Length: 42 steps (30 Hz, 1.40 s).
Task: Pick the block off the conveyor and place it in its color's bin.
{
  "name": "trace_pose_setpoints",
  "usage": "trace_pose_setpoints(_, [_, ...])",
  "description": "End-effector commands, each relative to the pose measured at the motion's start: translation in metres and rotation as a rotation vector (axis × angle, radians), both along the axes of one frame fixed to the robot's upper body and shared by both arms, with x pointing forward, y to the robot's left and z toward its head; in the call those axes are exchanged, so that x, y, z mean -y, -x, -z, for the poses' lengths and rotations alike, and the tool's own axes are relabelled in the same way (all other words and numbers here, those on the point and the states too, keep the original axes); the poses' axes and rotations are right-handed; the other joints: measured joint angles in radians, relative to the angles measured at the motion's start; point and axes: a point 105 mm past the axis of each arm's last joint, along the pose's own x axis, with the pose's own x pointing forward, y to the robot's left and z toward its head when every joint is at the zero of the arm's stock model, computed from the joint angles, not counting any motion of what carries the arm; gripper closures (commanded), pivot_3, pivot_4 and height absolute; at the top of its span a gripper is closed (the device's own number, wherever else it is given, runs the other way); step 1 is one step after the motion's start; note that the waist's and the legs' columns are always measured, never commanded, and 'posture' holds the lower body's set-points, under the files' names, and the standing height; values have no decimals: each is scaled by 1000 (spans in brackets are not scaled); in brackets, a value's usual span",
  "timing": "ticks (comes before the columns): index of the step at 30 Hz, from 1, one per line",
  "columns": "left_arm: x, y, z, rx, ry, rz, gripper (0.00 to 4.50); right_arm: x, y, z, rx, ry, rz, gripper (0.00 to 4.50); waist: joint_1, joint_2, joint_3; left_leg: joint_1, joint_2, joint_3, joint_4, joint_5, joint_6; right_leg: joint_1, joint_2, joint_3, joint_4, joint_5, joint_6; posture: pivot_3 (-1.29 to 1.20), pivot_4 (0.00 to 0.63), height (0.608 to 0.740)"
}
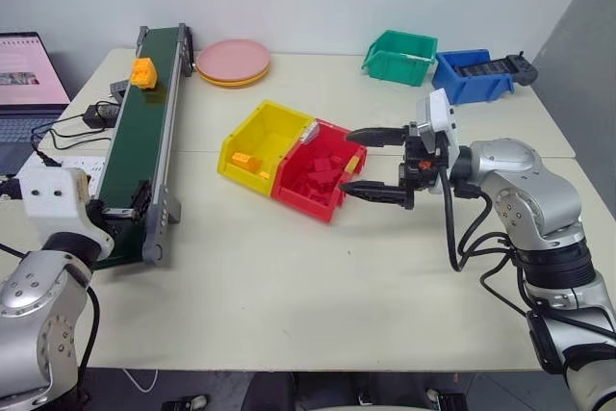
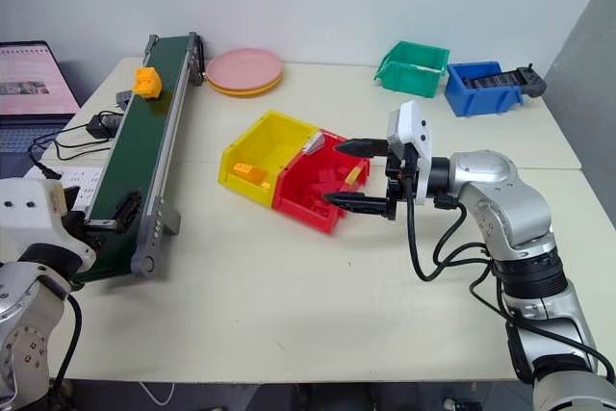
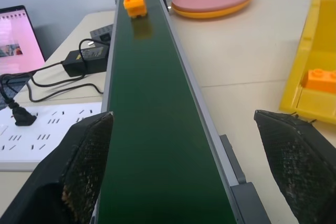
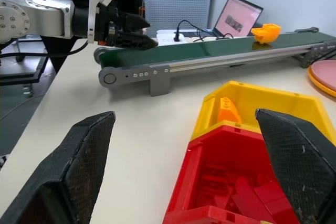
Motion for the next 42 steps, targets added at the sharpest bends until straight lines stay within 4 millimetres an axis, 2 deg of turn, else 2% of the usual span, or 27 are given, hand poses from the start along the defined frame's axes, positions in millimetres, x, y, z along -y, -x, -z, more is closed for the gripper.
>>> trace_pose_setpoints(1, [-8, 2, -14, 31, -31, -45, 34, -3, 2, -14, 56, -15, -22, 0, 0, 0, 0, 0, 0, 0, 0, 0, 0, 0, 0, 0, 0, 0, 0, 0, 150, 740])
trace_pose_setpoints(11, [-28, -10, -23, 19, 27, -143, 34, -7, 8, -17, 46, -15, -40, 0, 0, 0, 0, 0, 0, 0, 0, 0, 0, 0, 0, 0, 0, 0, 0, 0, 150, 740])
trace_pose_setpoints(19, [-36, -22, -20, -36, 67, -164, 34, -9, 13, -19, -24, -6, -48, 0, 0, 0, 0, 0, 0, 0, -1, 0, 0, 0, 0, 0, 0, 0, 0, 0, 150, 740])
trace_pose_setpoints(26, [-38, -34, -16, -71, 90, -158, 34, -7, 19, -10, -2, 47, -67, 0, 0, 0, 0, 0, -1, 0, -2, 0, 0, 0, -1, -1, -1, 0, 0, 0, 150, 740])
trace_pose_setpoints(34, [-28, -46, -10, -116, 82, -123, 34, -4, 21, -5, 9, 69, -68, 0, 0, 0, 0, 0, -1, 0, -3, 0, 0, 0, -2, -1, -2, 0, 0, 0, 150, 740])
trace_pose_setpoints(42, [-31, -50, -4, -145, 83, -142, 34, -4, 25, -6, 11, 72, -68, 0, 0, 0, 0, 0, -1, 0, -4, 0, 0, -1, -2, -1, -3, 0, 0, 0, 150, 740])
